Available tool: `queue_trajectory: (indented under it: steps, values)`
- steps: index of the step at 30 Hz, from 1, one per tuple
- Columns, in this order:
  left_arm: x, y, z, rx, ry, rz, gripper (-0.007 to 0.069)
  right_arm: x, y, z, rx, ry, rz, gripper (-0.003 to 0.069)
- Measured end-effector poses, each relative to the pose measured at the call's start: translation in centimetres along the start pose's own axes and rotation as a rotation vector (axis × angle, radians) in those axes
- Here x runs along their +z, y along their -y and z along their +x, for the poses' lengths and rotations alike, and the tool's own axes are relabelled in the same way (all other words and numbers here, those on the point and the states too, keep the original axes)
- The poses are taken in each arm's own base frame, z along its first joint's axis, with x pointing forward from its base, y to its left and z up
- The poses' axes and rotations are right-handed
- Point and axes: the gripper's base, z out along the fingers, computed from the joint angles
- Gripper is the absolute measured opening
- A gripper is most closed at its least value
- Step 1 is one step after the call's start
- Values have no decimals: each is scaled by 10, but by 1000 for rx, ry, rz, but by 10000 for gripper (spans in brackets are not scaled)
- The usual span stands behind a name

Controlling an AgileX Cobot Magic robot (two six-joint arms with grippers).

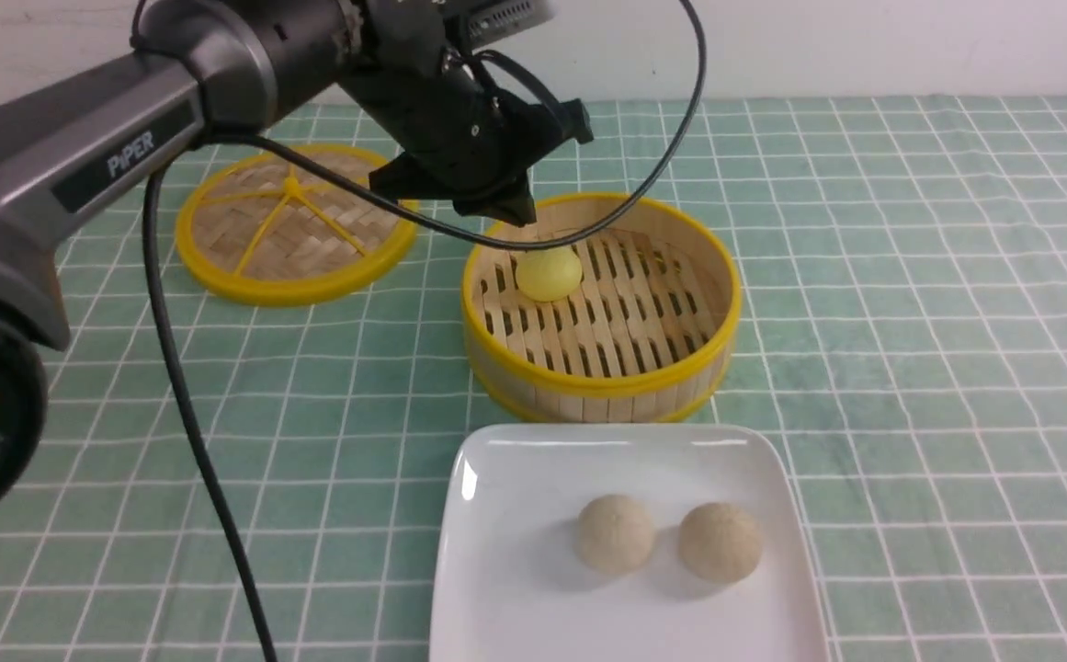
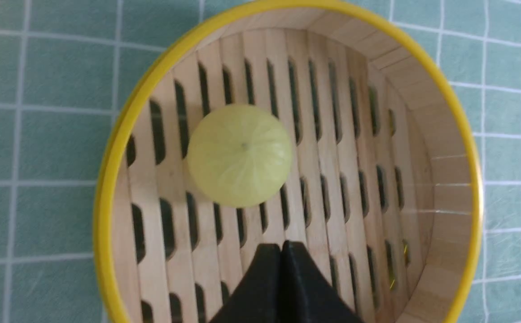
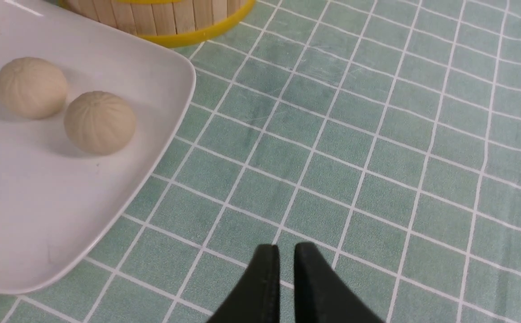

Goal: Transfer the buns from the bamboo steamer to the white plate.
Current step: 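Reach into the bamboo steamer and grasp a bun with the left gripper, then carry the bun from the bamboo steamer to the plate with the left gripper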

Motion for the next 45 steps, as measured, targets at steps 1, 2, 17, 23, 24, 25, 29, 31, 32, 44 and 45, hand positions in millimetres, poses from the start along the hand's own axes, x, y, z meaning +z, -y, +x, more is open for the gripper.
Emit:
queue_trajectory:
  steps: [1,2,17,23,24,25,29,31,32,44,45]
  values:
    - [6,-1,0,-4,3,7,27,0,0,0,0,1,0,78]
    - [12,-1,1,-6,7,11,41,0,0,0,0,3,0,79]
    - [63,-15,6,24,34,-21,344,1,0,1,-1,4,-1,94]
    - [64,-16,7,121,48,-82,349,1,0,1,-1,5,-1,99]
    - [66,-15,9,128,47,-85,349,1,0,1,-1,5,-1,99]
    - [71,-14,11,144,46,-89,349,1,0,1,-1,6,-1,99]
    - [88,-14,20,164,21,-100,336,1,0,1,-1,8,-1,104]
    - [92,-14,22,165,21,-99,280,1,0,1,-1,8,-1,104]
    - [92,-14,22,165,23,-98,246,1,0,1,-1,8,-1,104]
    - [-6,23,3,140,85,34,21,1,0,0,-1,12,-2,112]
    - [-28,29,0,168,109,55,21,1,0,0,-1,16,-2,113]
